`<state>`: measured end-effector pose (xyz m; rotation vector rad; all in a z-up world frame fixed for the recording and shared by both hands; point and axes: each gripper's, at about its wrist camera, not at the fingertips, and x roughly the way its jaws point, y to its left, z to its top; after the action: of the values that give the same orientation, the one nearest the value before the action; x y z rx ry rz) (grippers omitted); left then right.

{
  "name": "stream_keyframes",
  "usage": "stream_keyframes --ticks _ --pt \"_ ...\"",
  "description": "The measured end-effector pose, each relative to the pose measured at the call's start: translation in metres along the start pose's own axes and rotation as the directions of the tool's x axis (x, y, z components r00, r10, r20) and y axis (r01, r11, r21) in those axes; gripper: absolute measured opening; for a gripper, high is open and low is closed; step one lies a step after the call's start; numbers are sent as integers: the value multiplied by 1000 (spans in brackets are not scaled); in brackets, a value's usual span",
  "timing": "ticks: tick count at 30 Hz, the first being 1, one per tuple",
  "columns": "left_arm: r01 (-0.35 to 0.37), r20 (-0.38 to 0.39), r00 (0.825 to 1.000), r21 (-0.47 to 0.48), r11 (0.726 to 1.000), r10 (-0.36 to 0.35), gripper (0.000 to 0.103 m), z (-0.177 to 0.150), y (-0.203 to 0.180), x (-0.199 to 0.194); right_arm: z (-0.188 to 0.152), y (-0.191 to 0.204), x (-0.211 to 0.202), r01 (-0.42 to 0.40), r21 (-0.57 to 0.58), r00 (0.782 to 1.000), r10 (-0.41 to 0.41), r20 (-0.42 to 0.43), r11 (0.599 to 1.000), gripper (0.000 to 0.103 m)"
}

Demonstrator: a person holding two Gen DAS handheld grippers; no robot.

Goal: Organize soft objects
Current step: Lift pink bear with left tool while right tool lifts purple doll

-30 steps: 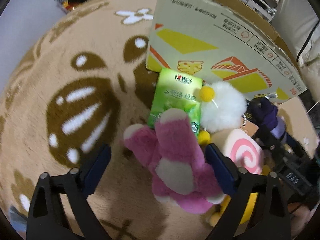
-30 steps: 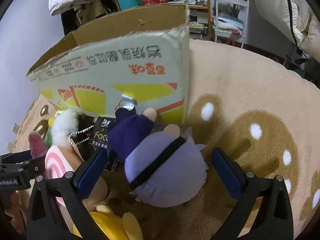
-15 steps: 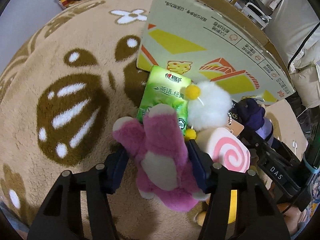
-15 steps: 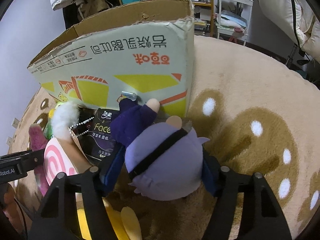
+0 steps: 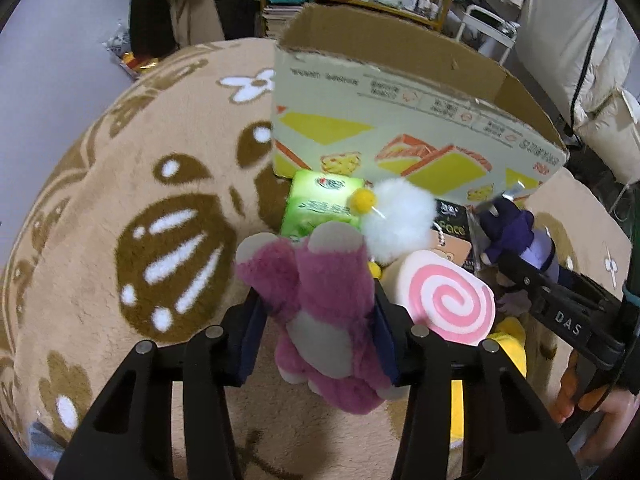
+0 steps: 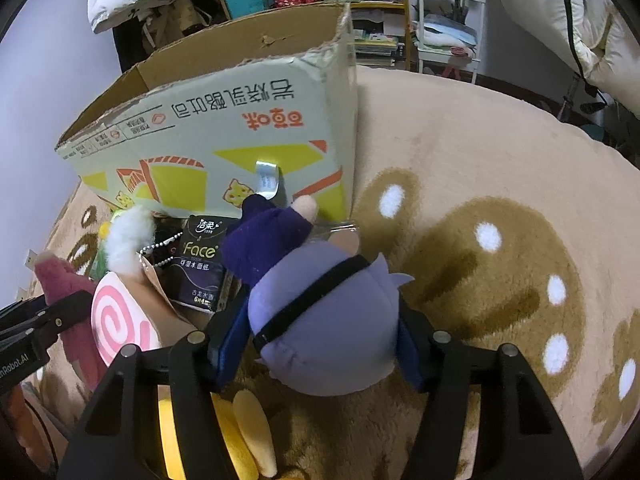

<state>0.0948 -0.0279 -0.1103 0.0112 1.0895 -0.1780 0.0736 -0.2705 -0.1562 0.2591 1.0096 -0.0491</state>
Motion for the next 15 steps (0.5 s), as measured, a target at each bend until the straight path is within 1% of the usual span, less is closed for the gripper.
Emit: stream_keyframes --ticks 3,9,12,15 --pt "-32 33 999 -4 999 32 47 -3 5 -10 -2 -1 -6 4 2 1000 -4 6 1000 67" --pt "-64 103 993 7 998 63 47 -7 6 -31 -3 0 -22 -10 4 999 9 47 1000 67" --pt "-68 130 989 7 998 67 47 -8 8 -38 -4 1 -30 -12 3 997 11 70 1000 67" --pt "-84 164 983 1 996 82 47 -9 8 -48 -4 3 -42 -8 14 995 6 101 1000 67"
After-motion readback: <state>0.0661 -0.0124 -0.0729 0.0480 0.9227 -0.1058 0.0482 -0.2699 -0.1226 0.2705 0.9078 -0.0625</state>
